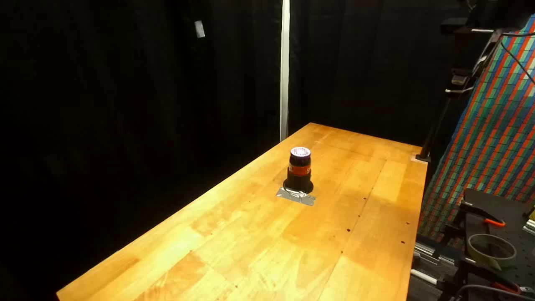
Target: Put the elastic around the bottle
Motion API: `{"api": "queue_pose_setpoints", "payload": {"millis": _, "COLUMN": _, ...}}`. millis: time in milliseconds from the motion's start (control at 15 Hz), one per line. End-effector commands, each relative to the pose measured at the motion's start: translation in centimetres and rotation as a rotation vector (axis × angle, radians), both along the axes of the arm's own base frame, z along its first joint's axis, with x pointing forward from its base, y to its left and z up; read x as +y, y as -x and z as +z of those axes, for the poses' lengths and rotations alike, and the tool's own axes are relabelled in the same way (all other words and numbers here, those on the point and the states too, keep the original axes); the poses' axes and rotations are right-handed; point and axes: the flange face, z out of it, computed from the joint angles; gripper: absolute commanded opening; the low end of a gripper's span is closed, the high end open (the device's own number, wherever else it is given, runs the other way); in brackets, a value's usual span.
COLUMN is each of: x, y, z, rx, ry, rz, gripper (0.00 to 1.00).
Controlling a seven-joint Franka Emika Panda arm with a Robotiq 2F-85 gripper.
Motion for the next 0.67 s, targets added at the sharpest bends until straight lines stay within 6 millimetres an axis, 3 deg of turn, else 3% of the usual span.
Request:
{"api": "queue_pose_setpoints", "payload": {"millis": 0, "x": 0.0, "y": -0.1, "z": 0.3, "rx": -0.005, "ry": -0.001, "rz": 0.0, "gripper": 1.0}}
{"api": "queue_pose_setpoints", "payload": {"millis": 400, "x": 0.7, "y": -0.6, "z": 1.0, "rx": -0.005, "ry": 0.028, "rz": 0.019, "gripper": 1.0}}
{"api": "queue_pose_setpoints", "payload": {"millis": 600, "x": 3.7, "y": -5.5, "z": 0.8, "rx": 0.048, "ry": 0.135, "rz": 0.052, "gripper": 1.0}}
